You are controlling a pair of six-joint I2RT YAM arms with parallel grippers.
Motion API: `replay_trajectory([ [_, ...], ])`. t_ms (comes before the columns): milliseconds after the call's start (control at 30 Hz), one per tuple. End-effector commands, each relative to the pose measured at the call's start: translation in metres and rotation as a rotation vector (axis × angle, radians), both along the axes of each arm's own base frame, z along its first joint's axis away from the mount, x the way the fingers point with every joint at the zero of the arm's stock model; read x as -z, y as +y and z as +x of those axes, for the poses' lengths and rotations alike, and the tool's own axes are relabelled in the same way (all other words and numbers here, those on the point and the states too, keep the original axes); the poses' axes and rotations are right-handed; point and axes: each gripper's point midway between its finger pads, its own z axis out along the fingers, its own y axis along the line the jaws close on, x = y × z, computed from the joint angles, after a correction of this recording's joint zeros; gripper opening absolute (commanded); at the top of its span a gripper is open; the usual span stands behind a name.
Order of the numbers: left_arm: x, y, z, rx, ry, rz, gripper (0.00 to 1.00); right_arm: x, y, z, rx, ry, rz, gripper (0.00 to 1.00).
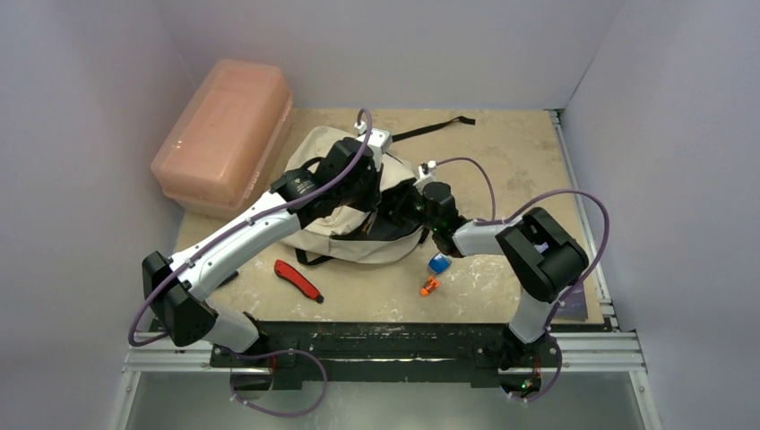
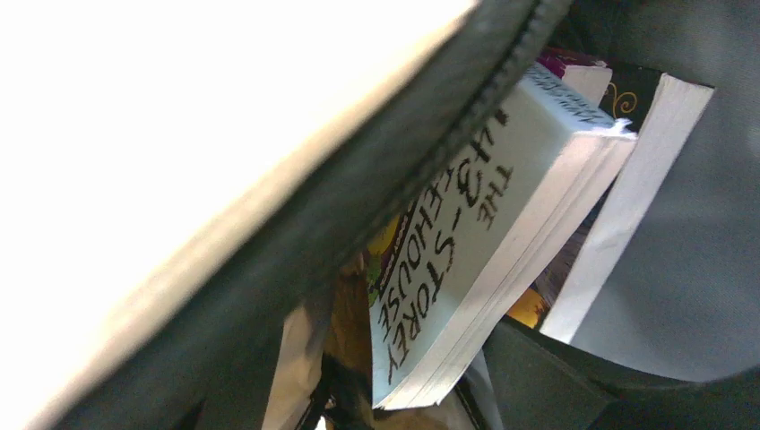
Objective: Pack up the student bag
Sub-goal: Place the book in the student bag.
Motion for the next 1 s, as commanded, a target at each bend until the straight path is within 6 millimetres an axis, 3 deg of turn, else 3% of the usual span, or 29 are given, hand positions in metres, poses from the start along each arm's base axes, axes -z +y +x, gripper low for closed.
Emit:
replay_trajectory([
  [0,-0.031,-0.020,0.000,0.047,-0.041,-0.106,0.00,0.000,-0.012,-0.007,-0.038,-0.050,-0.140,0.88],
  [167,-0.028,-0.014,0.001,0.027,-0.047,-0.088,0.00,0.010,-0.025,-0.013,-0.068,-0.050,-0.294,0.94],
  [367,-0.029,-0.014,-0.001,0.042,-0.051,-0.088,0.00,0.025,-0.034,-0.019,-0.063,-0.027,-0.332,0.91],
  [433,-0.031,-0.012,-0.001,0.036,-0.056,-0.088,0.00,0.023,-0.033,-0.022,-0.068,-0.035,-0.316,0.81],
  [533,-0.030,-0.012,-0.002,0.034,-0.053,-0.096,0.00,0.016,-0.030,-0.016,-0.060,-0.071,-0.292,0.56],
  [667,-0.027,-0.014,-0.004,0.044,-0.040,-0.100,0.00,0.010,-0.012,-0.004,-0.078,-0.087,-0.226,0.38],
  [800,-0.022,-0.015,-0.004,0.038,-0.026,-0.098,0.00,-0.003,0.004,0.006,-0.112,-0.129,-0.192,0.31],
  [967,-0.015,-0.018,-0.004,0.026,0.000,-0.109,0.00,-0.010,0.000,0.011,-0.112,-0.150,-0.231,0.33],
])
